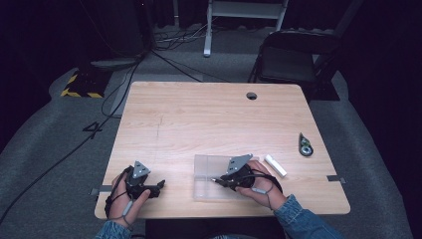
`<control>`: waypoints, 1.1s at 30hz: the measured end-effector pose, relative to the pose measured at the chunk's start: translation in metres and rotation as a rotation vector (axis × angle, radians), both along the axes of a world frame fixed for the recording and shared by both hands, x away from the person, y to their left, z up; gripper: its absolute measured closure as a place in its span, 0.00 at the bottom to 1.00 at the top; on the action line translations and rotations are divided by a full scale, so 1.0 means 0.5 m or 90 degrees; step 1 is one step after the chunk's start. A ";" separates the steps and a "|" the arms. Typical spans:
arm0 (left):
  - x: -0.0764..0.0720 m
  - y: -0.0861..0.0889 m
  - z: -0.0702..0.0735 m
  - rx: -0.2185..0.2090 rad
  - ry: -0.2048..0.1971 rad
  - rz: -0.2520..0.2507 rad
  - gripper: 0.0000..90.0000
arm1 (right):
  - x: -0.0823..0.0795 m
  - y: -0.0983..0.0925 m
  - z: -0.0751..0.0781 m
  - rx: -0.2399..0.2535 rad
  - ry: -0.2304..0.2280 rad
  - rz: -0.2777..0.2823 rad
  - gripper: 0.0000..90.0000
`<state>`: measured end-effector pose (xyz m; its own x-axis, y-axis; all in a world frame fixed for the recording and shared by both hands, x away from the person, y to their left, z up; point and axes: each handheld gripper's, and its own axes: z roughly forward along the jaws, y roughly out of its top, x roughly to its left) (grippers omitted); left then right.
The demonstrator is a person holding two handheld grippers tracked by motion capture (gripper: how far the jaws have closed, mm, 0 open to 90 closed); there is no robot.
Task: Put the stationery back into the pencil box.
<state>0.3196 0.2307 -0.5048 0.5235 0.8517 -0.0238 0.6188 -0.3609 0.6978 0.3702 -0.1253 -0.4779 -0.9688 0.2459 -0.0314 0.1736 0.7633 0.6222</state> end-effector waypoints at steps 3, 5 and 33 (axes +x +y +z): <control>0.000 -0.001 0.000 -0.002 0.001 0.001 0.19 | -0.003 -0.002 0.007 0.008 0.004 -0.004 0.81; 0.000 -0.001 0.000 -0.002 0.001 0.001 0.19 | -0.006 -0.006 0.015 0.011 0.005 -0.003 0.82; 0.000 0.000 0.000 -0.002 0.001 -0.003 0.19 | -0.031 -0.019 0.016 -0.122 0.063 -0.006 0.72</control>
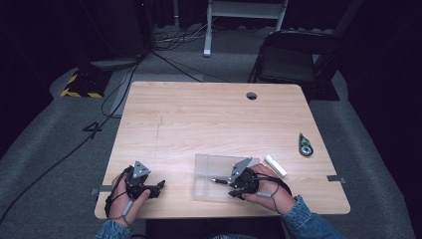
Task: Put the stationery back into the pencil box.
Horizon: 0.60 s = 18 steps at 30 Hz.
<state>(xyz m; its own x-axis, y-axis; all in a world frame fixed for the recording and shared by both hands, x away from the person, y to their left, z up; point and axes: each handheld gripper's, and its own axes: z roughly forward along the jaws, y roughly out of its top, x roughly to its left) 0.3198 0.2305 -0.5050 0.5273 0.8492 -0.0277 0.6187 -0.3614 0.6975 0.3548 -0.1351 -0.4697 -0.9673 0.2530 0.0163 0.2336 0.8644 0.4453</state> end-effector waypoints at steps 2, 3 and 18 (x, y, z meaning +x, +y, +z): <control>0.000 0.000 0.000 -0.001 0.000 0.000 0.19 | 0.000 0.001 -0.001 0.000 -0.010 0.003 0.68; 0.000 0.000 0.000 -0.001 0.000 0.000 0.19 | 0.001 0.001 -0.001 -0.002 -0.013 0.006 0.68; 0.000 0.000 0.000 -0.001 0.000 0.000 0.19 | 0.005 -0.010 0.008 0.016 0.014 -0.010 0.70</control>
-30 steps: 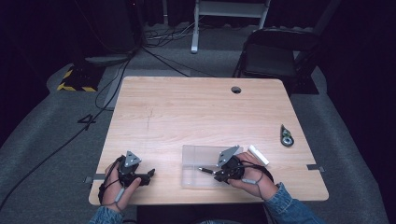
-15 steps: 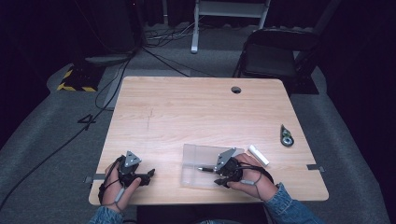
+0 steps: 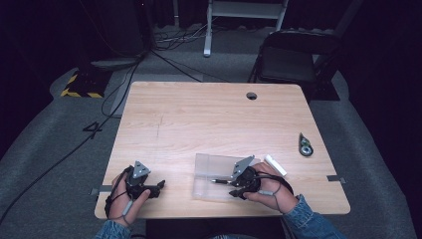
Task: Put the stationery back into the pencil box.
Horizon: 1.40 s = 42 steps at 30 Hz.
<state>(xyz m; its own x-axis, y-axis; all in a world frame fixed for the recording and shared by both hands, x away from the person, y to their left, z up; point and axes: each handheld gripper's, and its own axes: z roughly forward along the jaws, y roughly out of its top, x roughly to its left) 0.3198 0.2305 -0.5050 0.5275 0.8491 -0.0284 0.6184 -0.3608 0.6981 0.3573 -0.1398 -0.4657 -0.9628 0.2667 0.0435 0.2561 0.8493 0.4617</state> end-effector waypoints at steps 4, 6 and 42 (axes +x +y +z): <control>0.000 0.000 0.000 0.000 0.000 0.000 0.19 | -0.001 -0.003 0.005 0.009 0.006 -0.002 0.71; 0.000 0.000 0.000 0.000 0.001 0.000 0.19 | -0.001 -0.005 0.010 0.012 0.007 -0.006 0.71; 0.022 -0.006 0.000 0.006 0.002 -0.010 0.16 | 0.066 -0.242 0.127 0.165 -0.118 -0.313 0.53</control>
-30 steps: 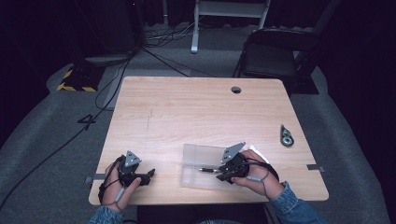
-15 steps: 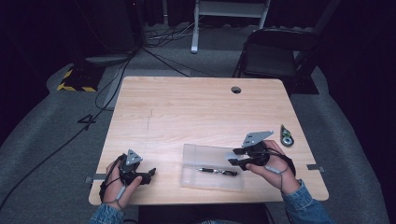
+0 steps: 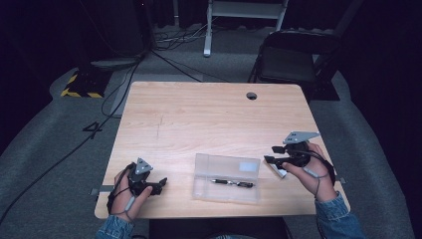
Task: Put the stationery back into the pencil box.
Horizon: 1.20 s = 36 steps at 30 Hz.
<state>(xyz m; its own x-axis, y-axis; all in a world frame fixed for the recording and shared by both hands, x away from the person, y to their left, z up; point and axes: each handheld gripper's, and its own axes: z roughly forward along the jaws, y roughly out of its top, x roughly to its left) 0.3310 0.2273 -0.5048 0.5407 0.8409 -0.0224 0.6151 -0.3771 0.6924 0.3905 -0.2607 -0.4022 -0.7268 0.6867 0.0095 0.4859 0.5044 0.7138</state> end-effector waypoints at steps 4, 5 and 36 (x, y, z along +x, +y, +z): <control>0.000 0.000 0.000 -0.001 0.001 0.001 0.16 | 0.017 -0.037 -0.002 0.003 -0.010 -0.061 0.50; 0.000 0.000 0.000 0.000 0.000 -0.001 0.16 | 0.022 -0.046 -0.003 -0.001 -0.011 -0.074 0.50; -0.019 0.014 0.000 0.000 0.000 0.011 0.16 | 0.128 -0.204 -0.096 0.003 -0.054 -0.319 0.39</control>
